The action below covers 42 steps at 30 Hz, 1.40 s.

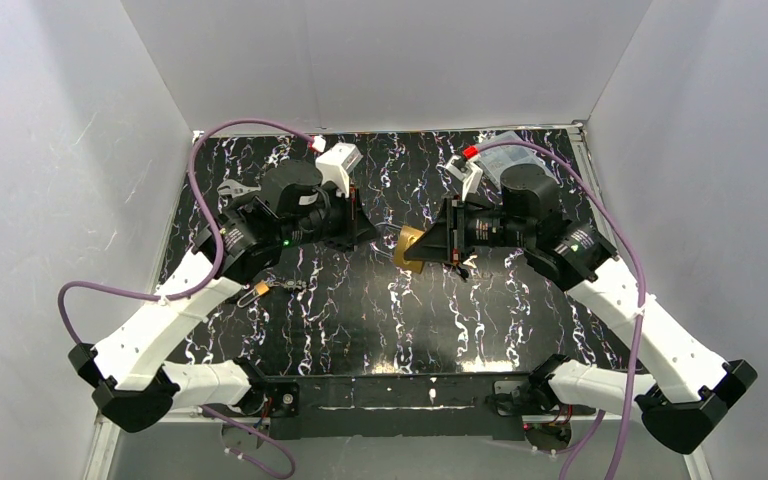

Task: Lock with the key
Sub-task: Lock the lock.

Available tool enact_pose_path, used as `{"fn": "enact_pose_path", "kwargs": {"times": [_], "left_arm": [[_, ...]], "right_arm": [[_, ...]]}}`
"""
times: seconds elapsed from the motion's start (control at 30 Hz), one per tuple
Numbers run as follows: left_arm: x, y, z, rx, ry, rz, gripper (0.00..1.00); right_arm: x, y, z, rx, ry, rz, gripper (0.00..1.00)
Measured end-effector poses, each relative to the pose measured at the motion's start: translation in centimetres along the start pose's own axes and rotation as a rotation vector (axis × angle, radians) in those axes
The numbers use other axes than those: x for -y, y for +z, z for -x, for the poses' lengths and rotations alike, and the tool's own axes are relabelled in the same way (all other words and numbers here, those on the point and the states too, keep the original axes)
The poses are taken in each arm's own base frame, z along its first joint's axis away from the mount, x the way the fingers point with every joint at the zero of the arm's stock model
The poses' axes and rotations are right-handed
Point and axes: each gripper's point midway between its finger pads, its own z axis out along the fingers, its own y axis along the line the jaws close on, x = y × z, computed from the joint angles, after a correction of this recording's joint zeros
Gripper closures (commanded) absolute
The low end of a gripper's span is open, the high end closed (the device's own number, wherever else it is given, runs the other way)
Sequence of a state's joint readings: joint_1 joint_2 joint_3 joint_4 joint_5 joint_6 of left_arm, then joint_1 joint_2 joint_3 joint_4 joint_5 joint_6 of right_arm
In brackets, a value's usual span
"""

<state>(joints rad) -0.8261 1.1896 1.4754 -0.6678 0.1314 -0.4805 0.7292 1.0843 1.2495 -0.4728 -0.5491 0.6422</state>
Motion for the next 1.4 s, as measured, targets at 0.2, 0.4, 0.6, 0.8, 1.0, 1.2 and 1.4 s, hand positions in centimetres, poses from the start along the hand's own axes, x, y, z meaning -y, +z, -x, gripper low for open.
{"fn": "enact_pose_path", "kwargs": {"times": [0.2, 0.4, 0.6, 0.8, 1.0, 1.2, 1.4], "left_arm": [[-0.3, 0.3, 0.2, 0.000, 0.000, 0.023, 1.00], [-0.6, 0.5, 0.1, -0.003, 0.001, 0.038, 1.00], [-0.7, 0.7, 0.1, -0.005, -0.003, 0.046, 1.00], [-0.7, 0.7, 0.1, -0.003, -0.012, 0.048, 1.00], [-0.9, 0.8, 0.4, 0.013, -0.036, 0.068, 1.00], [-0.9, 0.0, 0.5, 0.035, -0.073, 0.074, 1.00], [-1.2, -1.7, 0.5, 0.038, 0.004, 0.094, 0.72]], "right_arm": [[0.3, 0.3, 0.2, 0.001, 0.004, -0.010, 0.99], [0.5, 0.5, 0.2, -0.002, 0.010, -0.017, 0.99], [0.7, 0.7, 0.2, -0.006, 0.020, -0.020, 0.99], [0.7, 0.8, 0.2, -0.008, 0.022, -0.020, 0.99], [0.8, 1.3, 0.5, -0.007, 0.029, -0.007, 0.99], [0.3, 2.0, 1.0, -0.011, 0.032, 0.042, 0.99], [-0.1, 2.1, 1.0, 0.009, -0.010, 0.137, 0.99]]}}
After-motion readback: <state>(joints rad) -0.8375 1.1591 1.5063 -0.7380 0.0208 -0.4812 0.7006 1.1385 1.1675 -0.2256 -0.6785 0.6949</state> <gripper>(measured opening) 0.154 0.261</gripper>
